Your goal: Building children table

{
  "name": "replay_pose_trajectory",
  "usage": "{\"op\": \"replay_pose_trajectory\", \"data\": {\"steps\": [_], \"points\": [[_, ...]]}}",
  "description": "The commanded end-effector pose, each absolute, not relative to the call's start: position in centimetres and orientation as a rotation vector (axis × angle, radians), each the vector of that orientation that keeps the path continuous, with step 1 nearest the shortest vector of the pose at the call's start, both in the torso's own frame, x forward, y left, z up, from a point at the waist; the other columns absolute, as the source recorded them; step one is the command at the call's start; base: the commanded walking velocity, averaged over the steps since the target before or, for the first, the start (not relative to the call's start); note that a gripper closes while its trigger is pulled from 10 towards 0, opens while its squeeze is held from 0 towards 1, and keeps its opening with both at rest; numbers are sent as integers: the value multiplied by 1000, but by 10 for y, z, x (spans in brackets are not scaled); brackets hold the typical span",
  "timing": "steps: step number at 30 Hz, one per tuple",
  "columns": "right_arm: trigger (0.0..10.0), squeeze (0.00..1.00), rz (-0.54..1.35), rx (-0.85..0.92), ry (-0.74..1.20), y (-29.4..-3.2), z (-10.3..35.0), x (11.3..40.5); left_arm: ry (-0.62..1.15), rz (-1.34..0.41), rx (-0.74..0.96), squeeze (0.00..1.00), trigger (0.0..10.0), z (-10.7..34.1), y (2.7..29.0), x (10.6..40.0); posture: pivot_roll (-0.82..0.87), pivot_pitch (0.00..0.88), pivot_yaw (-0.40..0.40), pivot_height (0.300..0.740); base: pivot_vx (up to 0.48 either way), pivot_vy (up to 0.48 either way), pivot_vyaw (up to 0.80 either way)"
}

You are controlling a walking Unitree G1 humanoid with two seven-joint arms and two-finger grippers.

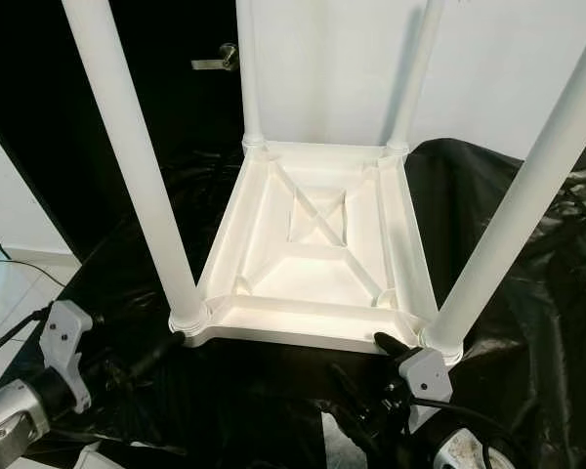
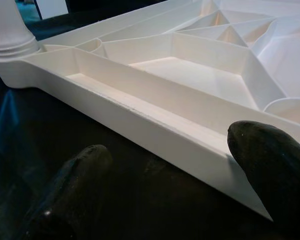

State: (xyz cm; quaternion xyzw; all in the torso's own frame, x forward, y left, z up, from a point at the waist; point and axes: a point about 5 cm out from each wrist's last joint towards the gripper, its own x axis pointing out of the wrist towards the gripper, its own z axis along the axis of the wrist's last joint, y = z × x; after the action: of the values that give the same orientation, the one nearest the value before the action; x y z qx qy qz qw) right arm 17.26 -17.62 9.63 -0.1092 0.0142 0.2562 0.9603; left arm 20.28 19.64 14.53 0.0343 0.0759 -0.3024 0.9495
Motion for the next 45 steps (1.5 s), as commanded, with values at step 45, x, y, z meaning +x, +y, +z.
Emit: {"op": "replay_pose_trajectory", "data": {"steps": [45], "points": [[10000,0,542,-316,-23,-175,105,185,32,-510,-97,0,10000,156,153,218,5,0,-20,740,0,0,0]]}}
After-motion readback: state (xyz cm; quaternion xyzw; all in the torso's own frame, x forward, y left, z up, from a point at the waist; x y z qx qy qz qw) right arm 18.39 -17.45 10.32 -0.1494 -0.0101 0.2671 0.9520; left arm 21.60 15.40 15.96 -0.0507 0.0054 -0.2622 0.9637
